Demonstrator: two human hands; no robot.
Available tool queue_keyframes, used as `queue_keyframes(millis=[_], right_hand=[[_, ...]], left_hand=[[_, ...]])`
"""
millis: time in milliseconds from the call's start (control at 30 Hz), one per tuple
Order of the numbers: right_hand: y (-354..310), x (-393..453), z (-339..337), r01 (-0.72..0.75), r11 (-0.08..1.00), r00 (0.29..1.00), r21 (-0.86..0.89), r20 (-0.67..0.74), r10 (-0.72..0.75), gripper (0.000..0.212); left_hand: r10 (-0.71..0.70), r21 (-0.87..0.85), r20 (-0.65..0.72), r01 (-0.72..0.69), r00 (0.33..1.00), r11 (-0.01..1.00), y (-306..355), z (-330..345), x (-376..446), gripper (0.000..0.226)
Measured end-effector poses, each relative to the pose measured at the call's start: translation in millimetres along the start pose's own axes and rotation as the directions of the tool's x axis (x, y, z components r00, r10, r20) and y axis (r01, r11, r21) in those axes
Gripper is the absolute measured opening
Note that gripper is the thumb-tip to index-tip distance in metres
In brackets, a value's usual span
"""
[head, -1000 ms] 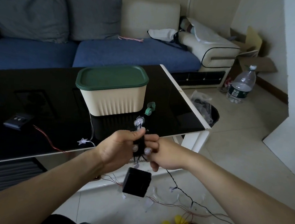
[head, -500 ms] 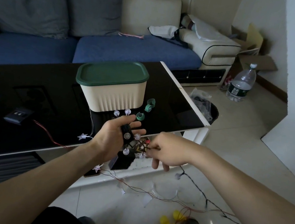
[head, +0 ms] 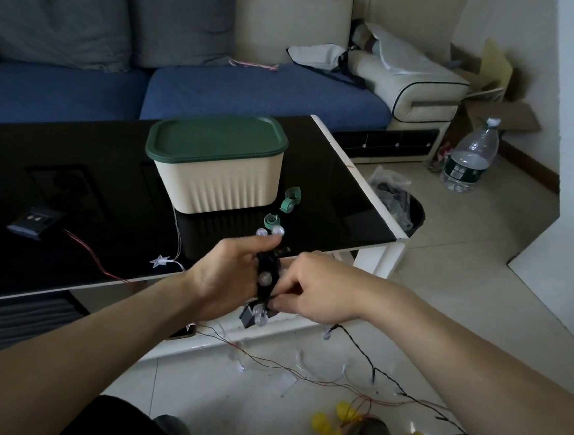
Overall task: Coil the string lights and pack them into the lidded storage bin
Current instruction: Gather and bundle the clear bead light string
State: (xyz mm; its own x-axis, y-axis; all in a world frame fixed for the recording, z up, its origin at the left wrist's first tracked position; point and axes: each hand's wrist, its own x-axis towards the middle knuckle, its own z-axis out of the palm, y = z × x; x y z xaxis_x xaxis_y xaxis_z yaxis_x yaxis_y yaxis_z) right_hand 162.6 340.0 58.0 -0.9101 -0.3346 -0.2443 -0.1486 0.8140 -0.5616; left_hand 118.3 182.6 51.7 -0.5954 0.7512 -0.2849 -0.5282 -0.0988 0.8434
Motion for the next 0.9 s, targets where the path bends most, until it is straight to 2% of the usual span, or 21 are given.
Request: queue_keyframes(millis=[100,200,333,467,533,633,767,833,900], right_hand=[[-1,-2,-1,0.001,0.997,0.997,0.071,-0.075,0.005,0.013],[-2,-6,-7,0.042,0.984,0.987,0.171,-0.160,-0.014,0.007],[7,-6,-18,0.048,0.975,0.952,0.217,-0.306,0.021,0.025],[21,-4,-23,0.061,0.958,0.959,0.280,-0.284,0.022,0.028],[27,-1,-22,0.081,0.947,0.953,0.310,-0.303,0.018,0.027],[34,2,-17,0.099,0.934,0.943,0.343,-0.332,0.022,0.026],[42,2,-16,0.053,0.943,0.974,0.327,-0.227,0.024,0.015],[46,0,-18,-0.044,0.954,0.992,0.295,-0.104,0.078,0.021],[47,-1,-17,-0.139,0.947,0.990,0.288,0.054,0.129,0.030]], left_hand=[[-0.050,0.123,0.015,0.047,0.999,0.991,-3,2,0,0.022],[-0.058,0.284,-0.014,0.060,0.998,0.957,-5,-4,1,0.034],[-0.086,0.338,0.024,0.073,0.996,0.938,-7,-7,0,0.038],[-0.132,0.406,0.054,0.099,0.990,0.909,-6,-13,-2,0.047],[-0.146,0.455,0.090,0.089,0.985,0.886,-7,-15,-4,0.046],[-0.138,0.432,0.092,0.086,0.986,0.898,-8,-16,-6,0.034],[-0.101,0.332,0.055,0.077,0.993,0.940,-10,-17,-6,0.041],[-0.040,0.261,0.016,0.035,0.999,0.965,-8,-17,-5,0.041],[0.022,0.122,-0.075,-0.013,0.997,0.992,-5,-16,-4,0.030]])
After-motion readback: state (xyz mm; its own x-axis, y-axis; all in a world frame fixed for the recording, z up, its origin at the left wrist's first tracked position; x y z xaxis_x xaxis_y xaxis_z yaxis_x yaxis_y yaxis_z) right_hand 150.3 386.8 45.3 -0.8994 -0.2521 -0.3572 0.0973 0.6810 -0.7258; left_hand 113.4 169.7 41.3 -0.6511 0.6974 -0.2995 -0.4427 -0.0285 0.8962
